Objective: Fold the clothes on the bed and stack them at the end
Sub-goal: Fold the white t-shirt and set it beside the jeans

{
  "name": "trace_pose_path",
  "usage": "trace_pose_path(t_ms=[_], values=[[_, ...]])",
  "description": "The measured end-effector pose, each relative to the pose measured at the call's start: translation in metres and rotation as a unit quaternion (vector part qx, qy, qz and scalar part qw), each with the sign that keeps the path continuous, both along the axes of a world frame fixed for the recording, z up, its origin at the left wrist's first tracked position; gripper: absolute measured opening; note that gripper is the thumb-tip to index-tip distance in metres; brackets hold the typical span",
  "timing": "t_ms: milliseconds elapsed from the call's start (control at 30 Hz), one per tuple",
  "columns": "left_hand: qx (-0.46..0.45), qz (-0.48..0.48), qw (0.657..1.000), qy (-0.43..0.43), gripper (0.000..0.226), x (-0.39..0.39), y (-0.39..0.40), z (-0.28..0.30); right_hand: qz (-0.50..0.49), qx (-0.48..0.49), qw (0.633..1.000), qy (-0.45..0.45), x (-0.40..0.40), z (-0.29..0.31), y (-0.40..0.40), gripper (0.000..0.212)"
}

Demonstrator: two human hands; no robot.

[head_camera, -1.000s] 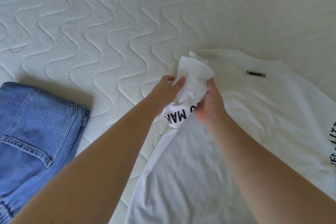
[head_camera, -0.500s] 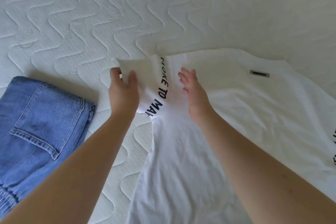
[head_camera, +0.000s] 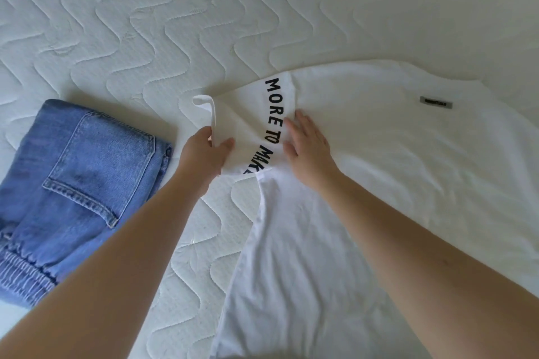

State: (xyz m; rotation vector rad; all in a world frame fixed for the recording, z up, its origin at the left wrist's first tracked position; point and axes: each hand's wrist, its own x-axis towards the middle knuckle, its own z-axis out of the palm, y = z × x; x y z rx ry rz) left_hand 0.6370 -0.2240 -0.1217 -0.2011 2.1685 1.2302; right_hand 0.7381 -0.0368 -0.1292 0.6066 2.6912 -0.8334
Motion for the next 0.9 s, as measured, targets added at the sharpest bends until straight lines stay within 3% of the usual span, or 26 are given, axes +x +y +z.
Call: trace_pose_path(t_ms=[100,200,267,333,467,600,700,767,833,900], values=[[0.06,0.075,0.99,-0.106,0.031,0.016,-0.012,0.002,-0.102,0.018,0.99,0.098,0.016,0.017,-0.013,0.029],[0.128,0.018,0.982,-0.139,0.067,0.04,-0.022,0.002,-0.123,-0.037,0.991,0.044,0.039,0.027,-0.036,0.018],[0.161,0.002,0.977,-0.142,0.071,0.053,-0.026,0.001,-0.106,-0.053,0.993,-0.013,0.054,0.028,-0.053,0.021],[0.135,0.008,0.982,-0.132,0.064,0.062,-0.027,-0.002,-0.088,-0.068,0.993,-0.05,0.063,0.028,-0.069,0.028],[0.089,0.083,0.988,-0.097,0.012,0.069,-0.021,0.002,-0.056,-0.026,0.994,-0.096,0.067,0.026,-0.091,0.035],[0.124,0.139,0.979,-0.08,0.014,0.068,-0.014,0.014,-0.068,0.017,0.995,-0.076,0.066,0.026,-0.099,0.018],[0.055,0.098,0.99,-0.083,0.014,0.073,-0.015,0.015,-0.102,-0.045,0.991,-0.074,0.071,0.024,-0.092,0.023],[-0.04,0.038,0.996,-0.074,0.016,0.078,-0.017,0.011,-0.125,-0.1,0.986,-0.054,0.076,0.022,-0.084,0.023],[-0.127,0.009,0.992,-0.009,0.023,0.078,-0.019,0.006,-0.202,-0.156,0.967,0.008,0.079,0.02,-0.074,0.02],[-0.127,0.032,0.989,0.075,0.032,0.072,-0.017,0.007,-0.281,-0.184,0.938,0.08,0.077,0.02,-0.06,0.019]])
